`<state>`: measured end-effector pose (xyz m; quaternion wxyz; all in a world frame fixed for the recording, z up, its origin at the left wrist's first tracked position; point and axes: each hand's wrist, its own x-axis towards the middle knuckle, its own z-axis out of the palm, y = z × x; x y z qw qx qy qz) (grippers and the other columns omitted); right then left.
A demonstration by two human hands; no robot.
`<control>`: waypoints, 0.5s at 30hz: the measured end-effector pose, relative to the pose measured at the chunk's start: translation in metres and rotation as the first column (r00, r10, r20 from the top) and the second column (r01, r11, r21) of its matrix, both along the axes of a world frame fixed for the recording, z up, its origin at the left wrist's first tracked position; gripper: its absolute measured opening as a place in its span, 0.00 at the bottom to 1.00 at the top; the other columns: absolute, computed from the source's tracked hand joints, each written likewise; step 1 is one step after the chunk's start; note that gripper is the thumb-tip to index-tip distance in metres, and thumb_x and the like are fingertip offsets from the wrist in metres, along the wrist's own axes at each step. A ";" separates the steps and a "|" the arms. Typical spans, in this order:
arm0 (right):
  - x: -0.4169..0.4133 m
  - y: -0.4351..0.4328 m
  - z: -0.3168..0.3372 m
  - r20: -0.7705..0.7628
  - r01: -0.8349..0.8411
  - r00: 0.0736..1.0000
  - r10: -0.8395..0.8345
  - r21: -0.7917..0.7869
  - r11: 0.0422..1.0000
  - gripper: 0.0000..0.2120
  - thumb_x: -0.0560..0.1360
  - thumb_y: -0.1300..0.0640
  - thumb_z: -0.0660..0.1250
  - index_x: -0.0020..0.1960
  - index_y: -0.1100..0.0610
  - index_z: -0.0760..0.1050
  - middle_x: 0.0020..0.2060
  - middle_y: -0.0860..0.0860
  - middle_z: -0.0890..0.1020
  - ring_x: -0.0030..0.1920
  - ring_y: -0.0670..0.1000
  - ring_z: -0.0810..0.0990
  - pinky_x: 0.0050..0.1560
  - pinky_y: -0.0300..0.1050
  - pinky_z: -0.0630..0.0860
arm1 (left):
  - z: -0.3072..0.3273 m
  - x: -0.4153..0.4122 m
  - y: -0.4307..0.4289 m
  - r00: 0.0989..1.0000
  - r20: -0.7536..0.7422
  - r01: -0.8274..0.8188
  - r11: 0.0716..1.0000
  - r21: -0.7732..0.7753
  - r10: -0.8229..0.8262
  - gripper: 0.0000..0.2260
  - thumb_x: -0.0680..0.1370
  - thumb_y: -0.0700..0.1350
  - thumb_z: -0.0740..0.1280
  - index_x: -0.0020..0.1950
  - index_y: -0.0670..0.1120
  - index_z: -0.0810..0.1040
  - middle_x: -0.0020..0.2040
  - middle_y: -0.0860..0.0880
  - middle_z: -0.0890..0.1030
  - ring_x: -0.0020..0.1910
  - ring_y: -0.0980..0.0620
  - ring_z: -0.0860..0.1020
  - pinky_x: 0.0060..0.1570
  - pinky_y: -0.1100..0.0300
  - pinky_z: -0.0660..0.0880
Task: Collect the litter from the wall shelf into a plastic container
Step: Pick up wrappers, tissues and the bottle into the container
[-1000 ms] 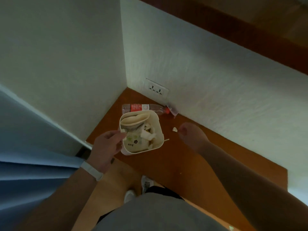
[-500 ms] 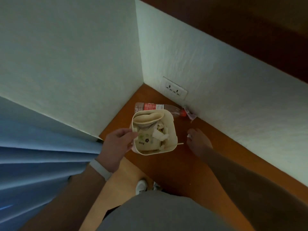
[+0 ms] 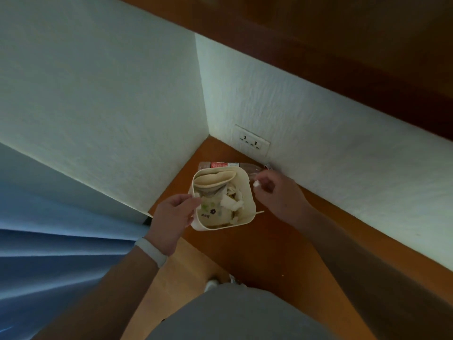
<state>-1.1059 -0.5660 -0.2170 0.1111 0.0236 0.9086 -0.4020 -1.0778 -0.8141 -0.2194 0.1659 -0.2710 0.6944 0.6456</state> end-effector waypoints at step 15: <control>0.021 -0.015 0.010 0.022 -0.125 0.992 0.125 0.019 0.992 0.14 0.76 0.48 0.69 0.61 0.47 0.75 0.46 0.41 0.76 0.44 0.41 0.75 0.40 0.35 0.69 | -0.007 0.002 -0.020 1.000 -0.029 -0.006 1.000 -0.017 0.006 0.03 0.77 0.44 0.72 0.50 0.46 0.84 0.50 0.41 0.87 0.54 0.41 0.84 0.55 0.47 0.81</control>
